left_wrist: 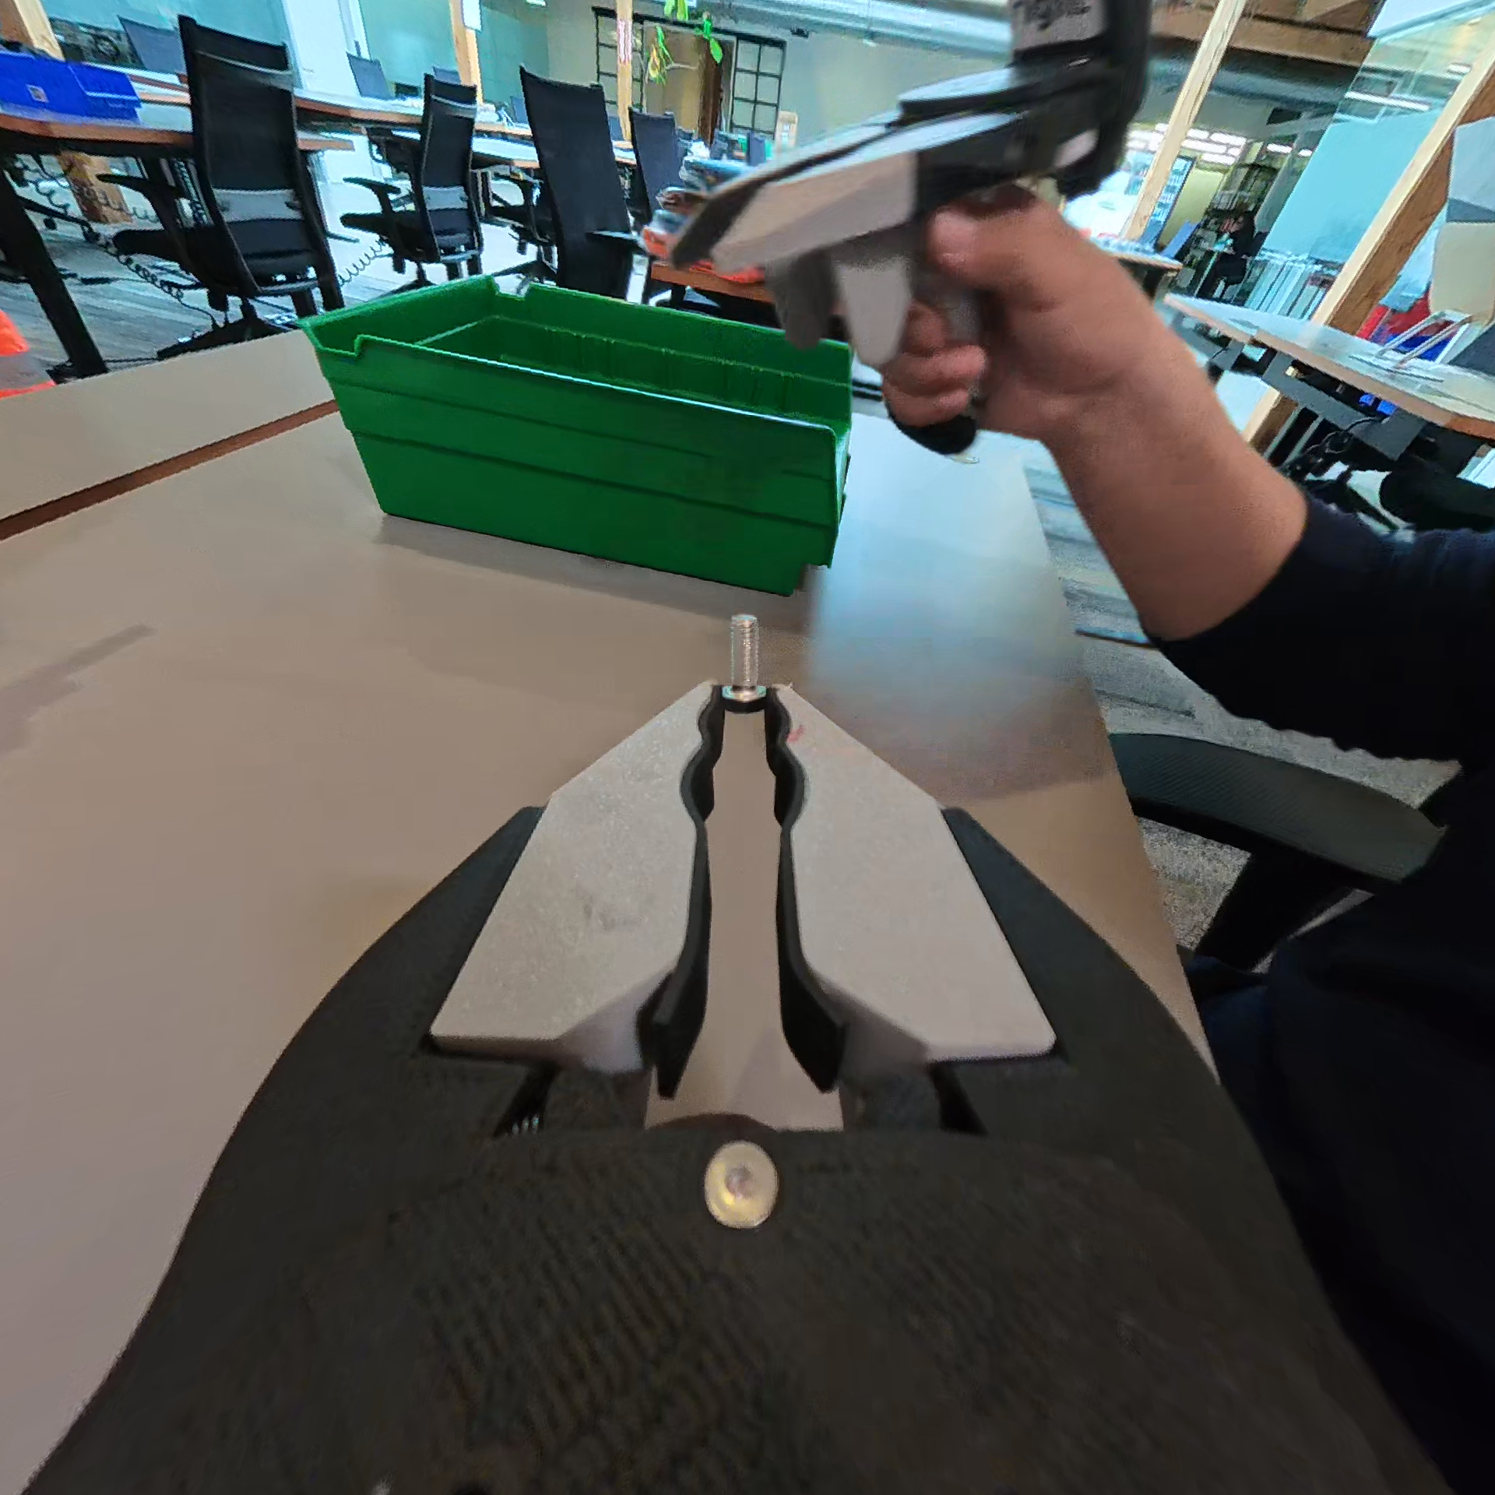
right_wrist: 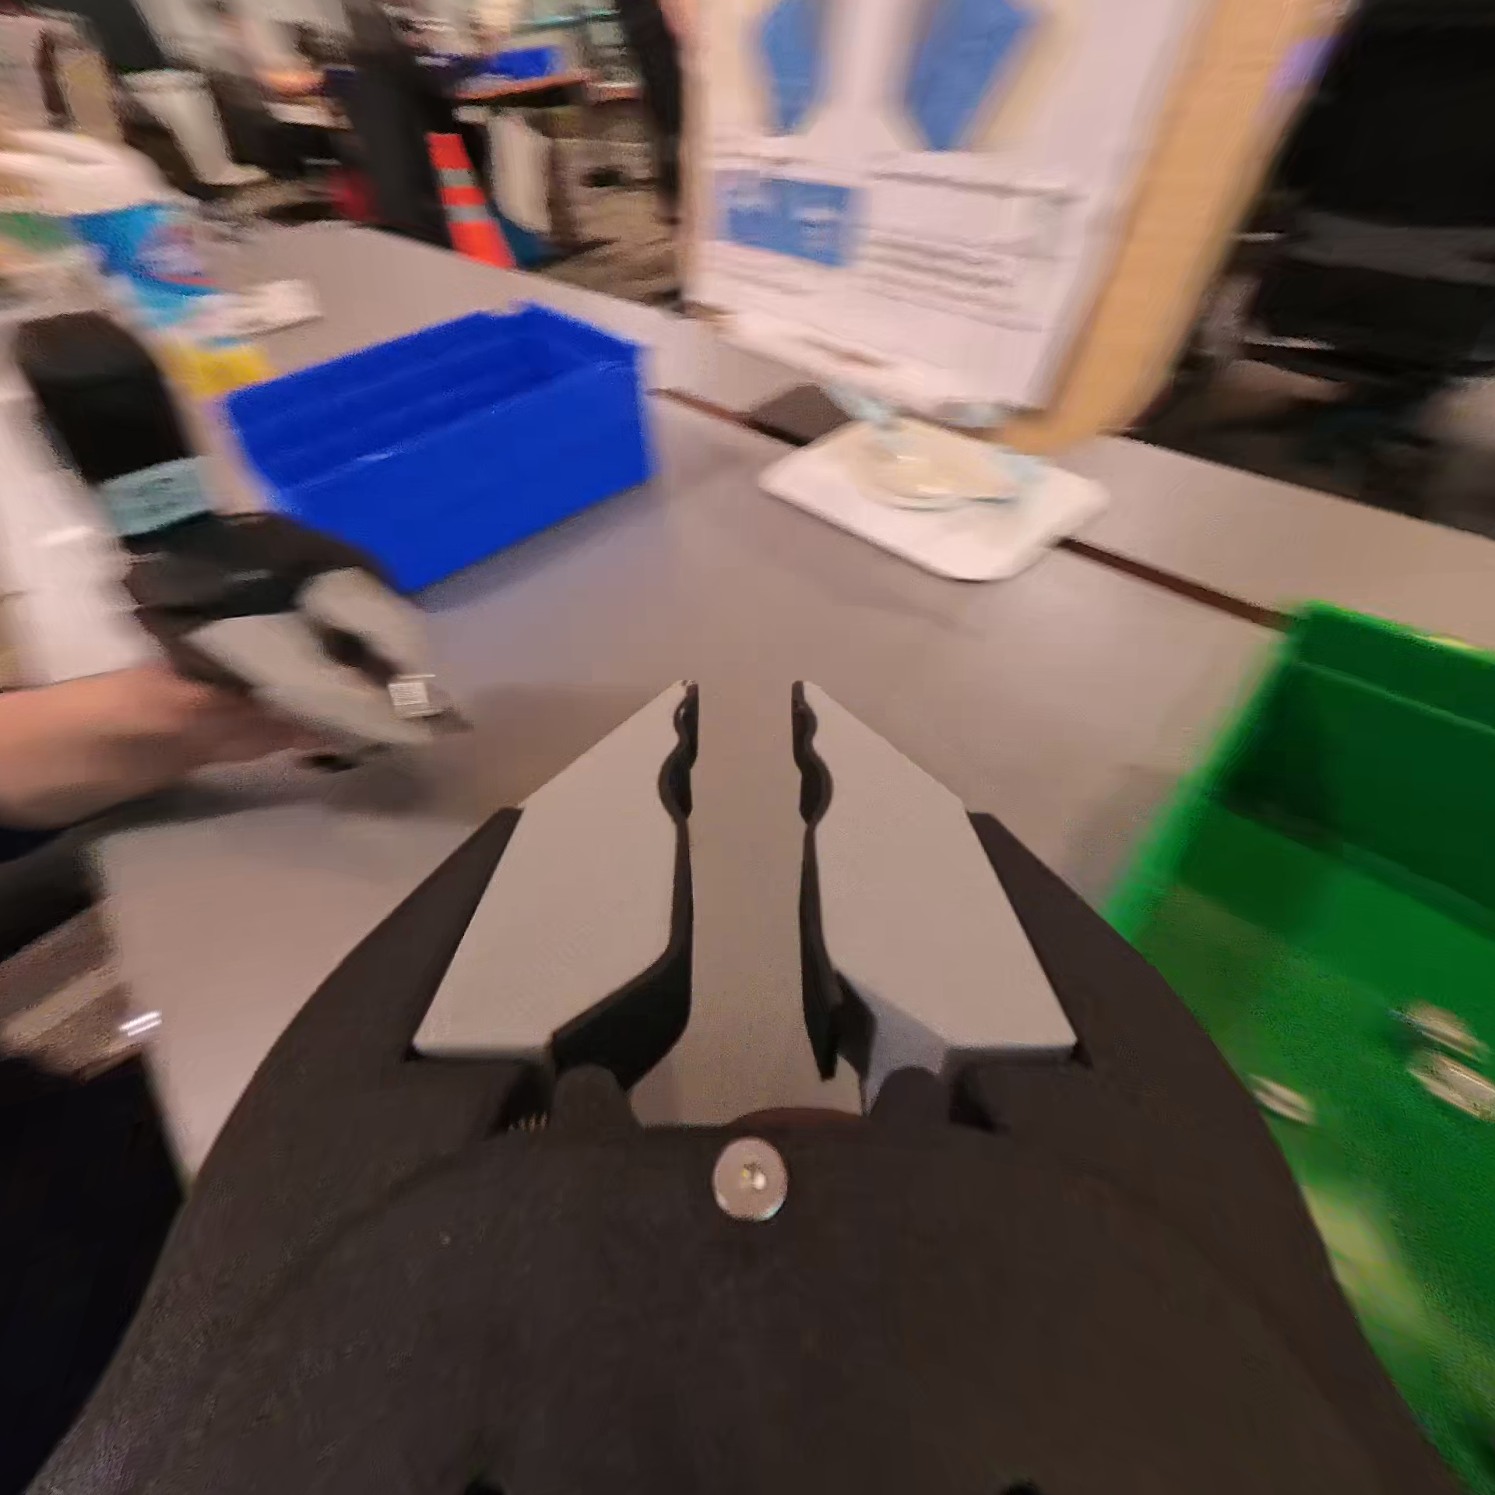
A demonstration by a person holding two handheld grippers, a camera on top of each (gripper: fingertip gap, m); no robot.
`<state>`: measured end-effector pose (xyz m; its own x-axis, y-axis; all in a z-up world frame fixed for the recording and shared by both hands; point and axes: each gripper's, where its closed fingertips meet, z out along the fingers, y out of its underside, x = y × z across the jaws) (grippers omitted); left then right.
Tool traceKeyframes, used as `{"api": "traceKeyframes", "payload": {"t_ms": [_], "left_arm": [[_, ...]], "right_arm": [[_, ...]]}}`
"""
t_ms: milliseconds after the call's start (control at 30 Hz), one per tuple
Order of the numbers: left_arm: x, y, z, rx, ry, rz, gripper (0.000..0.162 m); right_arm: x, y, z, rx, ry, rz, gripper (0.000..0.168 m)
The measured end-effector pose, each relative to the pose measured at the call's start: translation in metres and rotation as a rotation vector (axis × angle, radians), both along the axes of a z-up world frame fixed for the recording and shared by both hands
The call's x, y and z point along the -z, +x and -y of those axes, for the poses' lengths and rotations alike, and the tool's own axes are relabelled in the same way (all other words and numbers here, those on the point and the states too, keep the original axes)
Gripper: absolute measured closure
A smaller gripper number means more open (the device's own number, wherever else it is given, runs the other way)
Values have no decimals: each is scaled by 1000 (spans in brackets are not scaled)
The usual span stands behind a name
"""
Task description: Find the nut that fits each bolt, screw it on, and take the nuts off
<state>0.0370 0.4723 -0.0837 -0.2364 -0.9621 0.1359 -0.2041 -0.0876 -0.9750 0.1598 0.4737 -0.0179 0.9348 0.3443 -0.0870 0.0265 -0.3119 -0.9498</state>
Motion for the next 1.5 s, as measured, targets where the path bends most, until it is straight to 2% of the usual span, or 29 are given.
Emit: {"api": "traceKeyframes", "payload": {"t_ms": [100, 200, 300, 367, 500, 567, 633, 700, 767, 833, 900, 967, 1033, 1133, 1200, 1267, 1367, 1500], "left_arm": [[3, 2, 3, 9, 13, -10, 155], [7, 2, 5, 10, 37, -23, 155], [10, 2, 4, 1, 66, -35, 155], [11, 3, 5, 2, 88, -42, 155], [7, 3, 4, -9, 70, -26, 155], [12, 3, -3, -38, 66, -52, 156], [19, 2, -7, -45, 62, -97, 156], [23, 2, -6, -37, 39, -117, 156], [22, 2, -4, -29, 28, -119, 155], [22, 2, -3, -27, 37, -120, 154], [21, 2, -3, -27, 45, -117, 154], [22, 2, -2, -23, 42, -118, 154], [24, 3, -2, -21, 38, -126, 154], [29, 5, 0, -17, 40, -142, 154], [33, 6, 0, -15, 44, -155, 154], [35, 6, 0, -15, 48, -163, 154], [33, 6, 0, -16, 54, -160, 153], [29, 3, -2, -26, 67, -146, 153]], "right_arm": [[26, -88, 8, -222, -74, -22, 146], [45, -127, 0, -269, -83, -43, 150], [60, -140, -8, -288, -121, -80, 151], [59, -144, -11, -297, -115, -116, 166], [54, -136, -9, -281, -87, -93, 166], [39, -111, -8, -198, -33, -61, 166], [18, -63, -6, -62, 26, 19, 166], [11, 8, -1, 124, -3, 227, 166], [21, 85, 8, 307, -129, 346, 166], [43, 132, 21, 380, -274, 290, 165], [73, 150, 36, 381, -414, 225, 161], [95, 156, 50, 393, -503, 251, 148], [88, 157, 49, 427, -448, 317, 148], [40, 117, 31, 365, -241, 275, 148], [3, 72, 18, 263, -85, 255, 148], [-17, 21, 7, 139, 8, 252, 149], [-8, -44, -19, -24, 24, 235, 147], [43, -81, -68, -57, -2, 209, 140]]}}
